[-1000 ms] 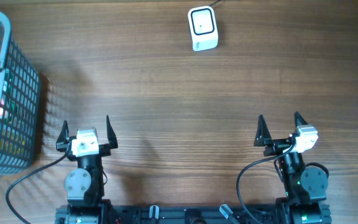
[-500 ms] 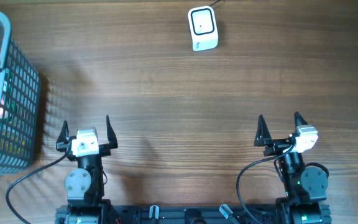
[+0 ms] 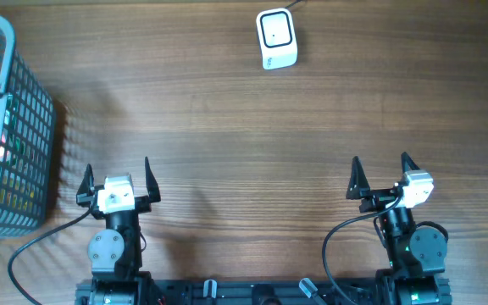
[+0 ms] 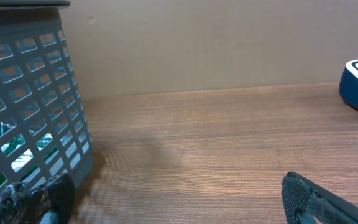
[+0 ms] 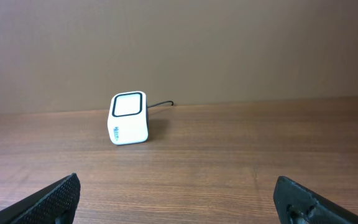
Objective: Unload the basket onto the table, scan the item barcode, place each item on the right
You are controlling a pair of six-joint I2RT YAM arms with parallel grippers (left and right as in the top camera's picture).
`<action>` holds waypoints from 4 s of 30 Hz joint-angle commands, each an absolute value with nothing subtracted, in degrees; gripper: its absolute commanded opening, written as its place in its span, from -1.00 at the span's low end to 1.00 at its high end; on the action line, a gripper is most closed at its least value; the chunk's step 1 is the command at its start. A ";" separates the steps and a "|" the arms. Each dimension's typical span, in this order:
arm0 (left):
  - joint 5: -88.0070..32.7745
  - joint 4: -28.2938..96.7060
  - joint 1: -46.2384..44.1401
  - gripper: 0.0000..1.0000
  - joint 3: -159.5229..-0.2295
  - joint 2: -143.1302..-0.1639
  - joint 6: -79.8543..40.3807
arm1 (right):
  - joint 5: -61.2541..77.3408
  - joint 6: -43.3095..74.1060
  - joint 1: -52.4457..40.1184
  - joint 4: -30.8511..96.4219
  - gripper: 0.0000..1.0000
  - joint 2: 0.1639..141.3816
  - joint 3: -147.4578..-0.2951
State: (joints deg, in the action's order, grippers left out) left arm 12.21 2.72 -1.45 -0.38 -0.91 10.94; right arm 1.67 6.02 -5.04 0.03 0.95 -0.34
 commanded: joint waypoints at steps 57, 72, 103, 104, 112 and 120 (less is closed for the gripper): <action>14.44 81.69 38.15 1.00 -116.79 -83.37 -19.00 | 1.52 6.35 -4.80 -0.21 1.00 1.30 -0.30; 13.74 72.14 44.16 1.00 -95.88 -83.88 -19.53 | 1.52 6.37 -4.80 -0.21 0.96 1.30 -0.30; 6.31 60.80 46.24 1.00 -83.77 -94.52 -15.18 | 1.52 6.35 -4.80 -0.21 1.00 1.30 -0.30; 4.25 60.12 47.22 1.00 -83.40 -94.52 -15.18 | 1.52 6.35 -4.80 -0.21 0.99 1.30 -0.30; -5.06 55.94 51.94 1.00 -82.17 -95.11 -14.96 | 1.52 6.37 -4.80 -0.21 1.00 1.30 -0.30; -15.20 46.94 51.88 1.00 -82.17 -96.51 -7.68 | 1.52 6.37 -4.80 -0.21 0.99 1.30 -0.30</action>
State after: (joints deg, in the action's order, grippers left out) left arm -10.07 49.30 51.81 -82.65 -95.81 -11.18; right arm 1.67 6.02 -5.04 0.01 1.32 -0.36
